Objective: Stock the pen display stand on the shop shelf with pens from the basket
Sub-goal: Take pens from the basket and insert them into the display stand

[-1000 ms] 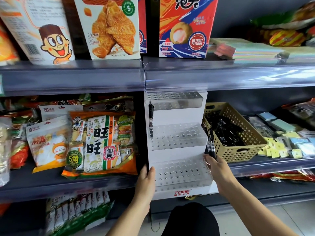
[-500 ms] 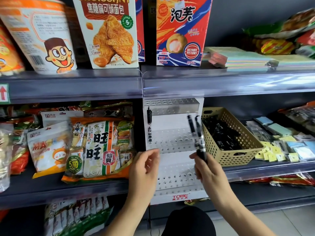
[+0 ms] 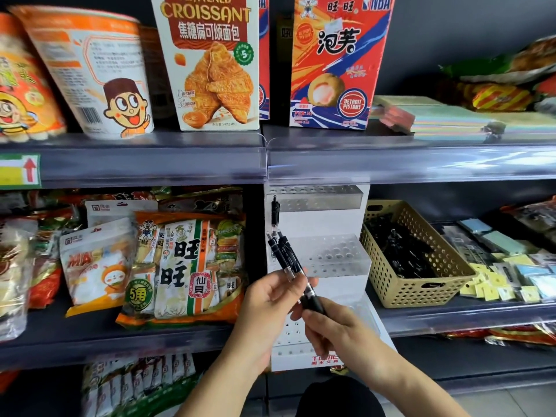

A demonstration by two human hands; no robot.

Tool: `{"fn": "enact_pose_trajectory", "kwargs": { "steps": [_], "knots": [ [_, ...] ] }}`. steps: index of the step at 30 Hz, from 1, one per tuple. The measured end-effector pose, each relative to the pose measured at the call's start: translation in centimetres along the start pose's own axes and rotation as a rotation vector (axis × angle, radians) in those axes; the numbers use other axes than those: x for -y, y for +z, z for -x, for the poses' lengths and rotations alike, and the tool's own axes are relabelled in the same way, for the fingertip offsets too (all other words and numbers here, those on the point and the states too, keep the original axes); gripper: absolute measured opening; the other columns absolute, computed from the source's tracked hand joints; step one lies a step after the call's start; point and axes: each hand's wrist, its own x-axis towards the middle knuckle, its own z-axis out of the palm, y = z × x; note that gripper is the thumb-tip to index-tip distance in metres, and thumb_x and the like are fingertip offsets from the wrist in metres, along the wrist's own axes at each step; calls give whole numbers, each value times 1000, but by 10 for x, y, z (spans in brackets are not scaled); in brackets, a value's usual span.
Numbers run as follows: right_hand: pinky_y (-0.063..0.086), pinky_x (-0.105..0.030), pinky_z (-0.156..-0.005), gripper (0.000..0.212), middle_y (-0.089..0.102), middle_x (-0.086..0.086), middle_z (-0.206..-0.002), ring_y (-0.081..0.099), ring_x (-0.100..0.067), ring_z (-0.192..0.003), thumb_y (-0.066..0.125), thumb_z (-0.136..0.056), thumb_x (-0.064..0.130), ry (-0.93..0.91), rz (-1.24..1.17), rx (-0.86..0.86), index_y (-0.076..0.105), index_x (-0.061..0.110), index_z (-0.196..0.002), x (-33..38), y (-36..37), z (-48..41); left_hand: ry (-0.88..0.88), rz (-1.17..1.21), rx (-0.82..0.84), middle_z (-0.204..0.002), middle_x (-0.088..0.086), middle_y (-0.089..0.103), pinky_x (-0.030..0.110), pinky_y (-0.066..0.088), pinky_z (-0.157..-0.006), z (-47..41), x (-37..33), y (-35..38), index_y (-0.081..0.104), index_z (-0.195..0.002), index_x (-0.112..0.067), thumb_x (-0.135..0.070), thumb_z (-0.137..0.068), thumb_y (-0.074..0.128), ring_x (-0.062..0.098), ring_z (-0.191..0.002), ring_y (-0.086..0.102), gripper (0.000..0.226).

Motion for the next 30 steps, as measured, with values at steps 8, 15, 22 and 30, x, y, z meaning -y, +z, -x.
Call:
{"fn": "enact_pose_trajectory", "kwargs": {
  "steps": [8,15,22,30],
  "knots": [
    [40,-11,-67,9,61,21,-71,50,3,-67,57,-92,29,-87,186,-163,62,21,-91,3,2,-9,-10,-59,-20,-91,3,75,16,50,-77,-7,7,-19,73,-89,-12,-32,-68,70,13,-91,69,29],
    [37,-13,-50,11,54,14,-49,45,0,-46,62,-88,19,-127,243,-201,63,15,-78,24,3,-24,13,-85,-68,-92,-5,74,29,48,-92,-12,1,-33,74,-90,-22,-41,-69,68,11,-95,67,28],
    [58,-33,-63,8,64,-8,-72,65,-19,-62,62,-88,12,-231,207,-416,59,13,-81,47,-9,-67,-49,-72,-253,-79,-1,61,29,50,-73,-28,5,-57,66,-100,-22,-26,-95,48,13,-77,59,19],
    [55,-49,-72,27,65,0,-65,65,-30,-70,65,-85,15,-258,352,-567,55,32,-67,38,-11,-113,-62,-199,-285,-88,-4,62,22,43,-64,-37,21,-66,62,-103,-23,-30,-93,54,8,-71,52,15]
  ]
}}
